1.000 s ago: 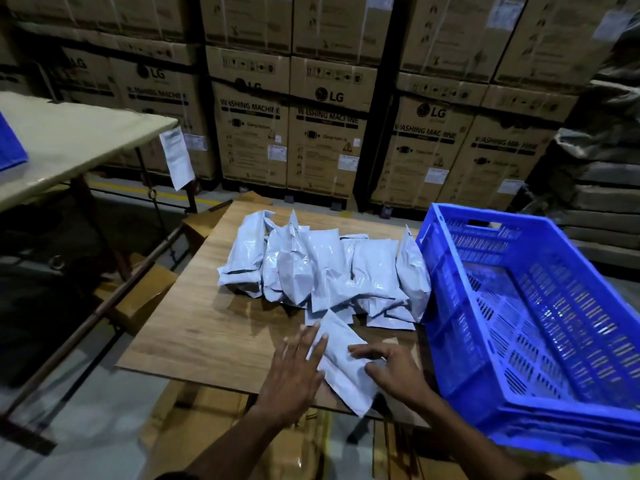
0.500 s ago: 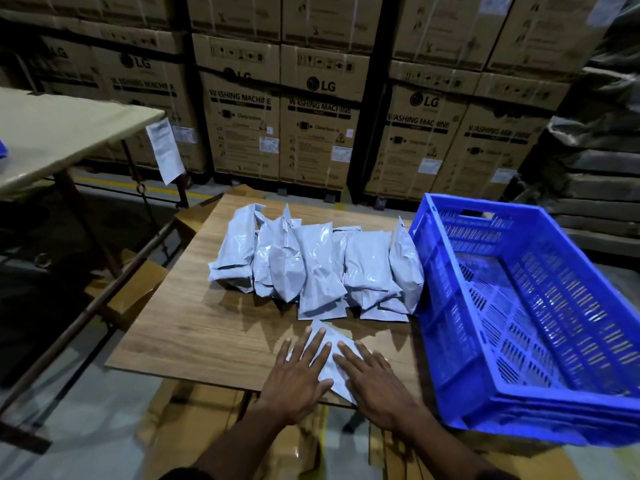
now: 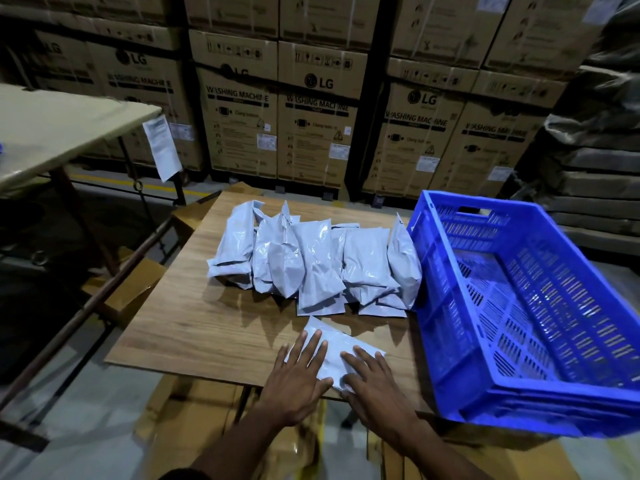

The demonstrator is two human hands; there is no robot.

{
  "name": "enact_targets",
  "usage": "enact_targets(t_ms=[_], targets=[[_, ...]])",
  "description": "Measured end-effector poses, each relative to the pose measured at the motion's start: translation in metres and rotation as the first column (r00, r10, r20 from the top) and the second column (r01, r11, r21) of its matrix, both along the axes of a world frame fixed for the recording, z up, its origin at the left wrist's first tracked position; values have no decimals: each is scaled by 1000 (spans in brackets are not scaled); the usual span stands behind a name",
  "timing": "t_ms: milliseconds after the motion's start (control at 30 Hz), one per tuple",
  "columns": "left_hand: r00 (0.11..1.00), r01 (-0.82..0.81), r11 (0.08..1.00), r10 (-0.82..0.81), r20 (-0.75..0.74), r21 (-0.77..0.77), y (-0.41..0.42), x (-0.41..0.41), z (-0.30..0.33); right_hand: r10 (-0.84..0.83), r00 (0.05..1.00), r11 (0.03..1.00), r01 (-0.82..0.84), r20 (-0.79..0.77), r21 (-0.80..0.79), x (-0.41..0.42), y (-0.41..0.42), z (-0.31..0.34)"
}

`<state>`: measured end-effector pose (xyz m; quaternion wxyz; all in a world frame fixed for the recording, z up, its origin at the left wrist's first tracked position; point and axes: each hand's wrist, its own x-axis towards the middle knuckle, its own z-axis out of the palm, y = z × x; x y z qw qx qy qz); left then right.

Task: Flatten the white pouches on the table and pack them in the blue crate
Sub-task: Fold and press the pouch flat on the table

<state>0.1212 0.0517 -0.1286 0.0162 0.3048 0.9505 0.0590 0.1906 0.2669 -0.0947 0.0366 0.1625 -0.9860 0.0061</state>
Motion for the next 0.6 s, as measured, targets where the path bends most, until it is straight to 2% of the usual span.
enact_targets(t_ms=[133,300,367,400,500,600], targets=[[1000,-14,1000,14,-23,6,0,2,3,6,1000,1000,-6,-29,31,-3,-4,5],[996,88,994,-88,-2,65,-7,2,4,-56,993,979,34,-103,-200,-8,-8,16],[998,33,996,-38,55,88,-7,-5,10,-42,993,972,16,-106,-235,-6,-8,26],[999,18,994,-21,32,111,-7,-7,14,-21,993,974,-6,-117,-225,-3,-7,29],[988,65,974,-33,-149,219,-4,-13,24,171,979,980,-181,-115,-80,5,-8,39],[978,91,967,-42,-206,236,-1,-17,36,378,925,914,-367,-32,175,5,-12,46]])
